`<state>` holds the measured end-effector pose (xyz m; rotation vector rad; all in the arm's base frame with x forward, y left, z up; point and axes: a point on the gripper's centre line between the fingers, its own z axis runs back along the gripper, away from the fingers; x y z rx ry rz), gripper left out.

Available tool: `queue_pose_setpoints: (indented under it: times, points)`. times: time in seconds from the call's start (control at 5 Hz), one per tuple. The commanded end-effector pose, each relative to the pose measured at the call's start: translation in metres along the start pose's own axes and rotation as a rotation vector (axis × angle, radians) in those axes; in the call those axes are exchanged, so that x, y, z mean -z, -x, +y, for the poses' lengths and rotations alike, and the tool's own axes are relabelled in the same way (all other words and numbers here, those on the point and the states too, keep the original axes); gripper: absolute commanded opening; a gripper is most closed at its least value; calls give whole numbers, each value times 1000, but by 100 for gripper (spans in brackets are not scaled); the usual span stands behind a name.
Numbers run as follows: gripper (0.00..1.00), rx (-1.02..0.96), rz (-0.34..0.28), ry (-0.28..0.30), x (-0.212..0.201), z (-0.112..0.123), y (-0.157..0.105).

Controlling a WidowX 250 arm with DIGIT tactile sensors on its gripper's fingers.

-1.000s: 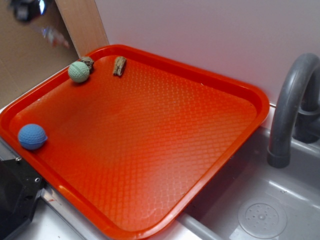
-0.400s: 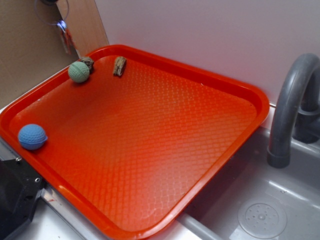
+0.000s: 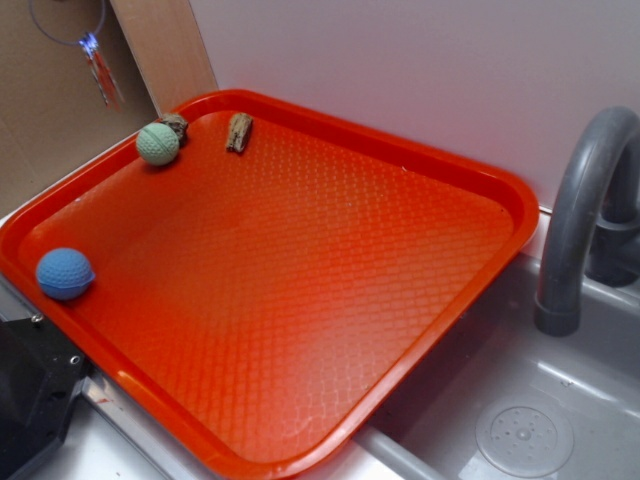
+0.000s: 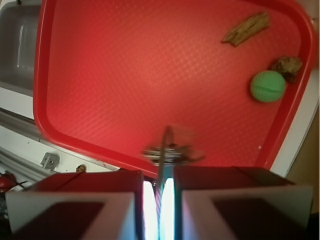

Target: Grab the silver keys.

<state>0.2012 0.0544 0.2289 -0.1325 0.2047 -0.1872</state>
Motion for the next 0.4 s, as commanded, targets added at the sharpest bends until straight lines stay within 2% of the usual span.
queue_pose_setpoints:
  times: [0.0,0.2]
  points:
    - [0,-3,-71,-49,4,13,-24]
    - [0,-17,-82,-23,5,16,-19]
